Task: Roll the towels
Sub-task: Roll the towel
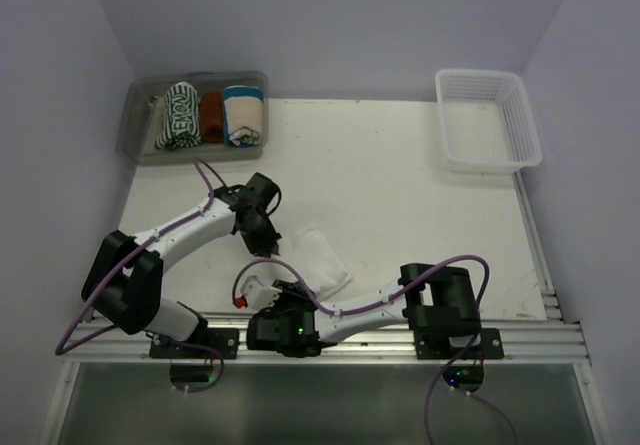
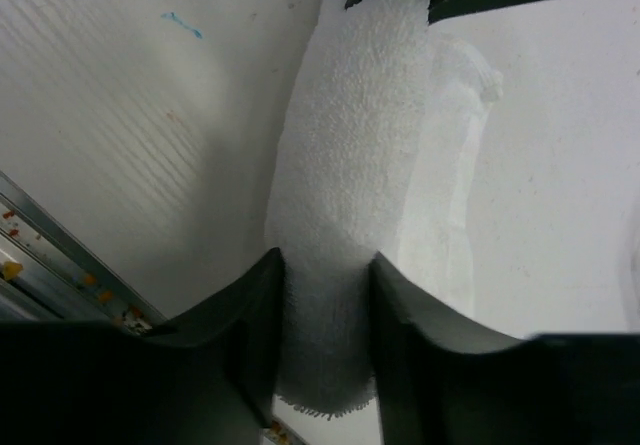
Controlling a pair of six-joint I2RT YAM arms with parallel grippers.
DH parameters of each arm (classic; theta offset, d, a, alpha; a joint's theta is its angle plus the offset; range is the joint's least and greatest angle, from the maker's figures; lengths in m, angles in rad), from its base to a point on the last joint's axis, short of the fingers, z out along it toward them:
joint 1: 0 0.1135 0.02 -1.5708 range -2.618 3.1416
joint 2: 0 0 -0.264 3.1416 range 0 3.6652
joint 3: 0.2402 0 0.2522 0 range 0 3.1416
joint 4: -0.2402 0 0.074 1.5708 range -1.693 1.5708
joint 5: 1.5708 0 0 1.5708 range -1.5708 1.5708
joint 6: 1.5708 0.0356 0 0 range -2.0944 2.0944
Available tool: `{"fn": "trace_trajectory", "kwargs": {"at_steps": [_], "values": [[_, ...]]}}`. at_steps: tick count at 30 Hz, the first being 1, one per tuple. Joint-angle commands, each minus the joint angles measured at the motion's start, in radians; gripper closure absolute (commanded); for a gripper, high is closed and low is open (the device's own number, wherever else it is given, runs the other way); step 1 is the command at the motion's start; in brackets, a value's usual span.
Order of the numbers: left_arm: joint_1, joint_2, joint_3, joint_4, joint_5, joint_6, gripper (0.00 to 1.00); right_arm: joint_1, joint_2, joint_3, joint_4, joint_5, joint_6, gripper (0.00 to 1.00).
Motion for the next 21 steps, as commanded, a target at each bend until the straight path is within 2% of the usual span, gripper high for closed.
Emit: {"fn": "trace_trajectory", "kwargs": {"at_steps": [1, 3, 4, 6, 7, 9, 10, 11, 13, 15, 21], "values": [[0.002, -0.015, 0.035, -0.02, 0.028, -0.001, 1.0, 0.004, 0.003, 0.021, 0.031, 0.054, 0.044, 0.67], [0.002, -0.021, 0.024, 0.001, 0.044, 0.011, 1.0, -0.006, -0.002, 0.027, 0.004, 0.056, 0.088, 0.8], [0.002, -0.03, 0.021, 0.012, 0.051, 0.014, 0.98, -0.014, -0.008, 0.03, -0.012, 0.051, 0.109, 0.91], [0.002, -0.042, 0.0, 0.053, 0.08, 0.028, 0.85, -0.046, -0.049, 0.009, -0.012, 0.013, 0.157, 1.0], [0.001, -0.059, -0.009, 0.073, 0.089, 0.029, 0.7, -0.058, -0.072, -0.037, 0.008, -0.01, 0.163, 1.0], [0.002, -0.081, -0.039, 0.122, 0.109, 0.031, 0.52, -0.1, -0.17, -0.108, 0.125, -0.131, 0.144, 1.0], [0.004, -0.099, -0.048, 0.133, 0.112, 0.028, 0.36, -0.115, -0.206, -0.146, 0.17, -0.183, 0.134, 1.0], [0.004, -0.107, -0.052, 0.141, 0.114, 0.026, 0.29, -0.152, -0.277, -0.218, 0.209, -0.243, 0.133, 1.0], [0.005, -0.122, -0.059, 0.153, 0.112, 0.025, 0.21, -0.186, -0.339, -0.307, 0.299, -0.373, 0.145, 1.0], [0.007, -0.128, -0.062, 0.167, 0.112, 0.028, 0.2, -0.218, -0.402, -0.349, 0.351, -0.448, 0.15, 1.0], [0.005, -0.185, -0.098, 0.263, 0.137, 0.045, 0.15, -0.288, -0.459, -0.433, 0.451, -0.631, 0.202, 1.0]]}}
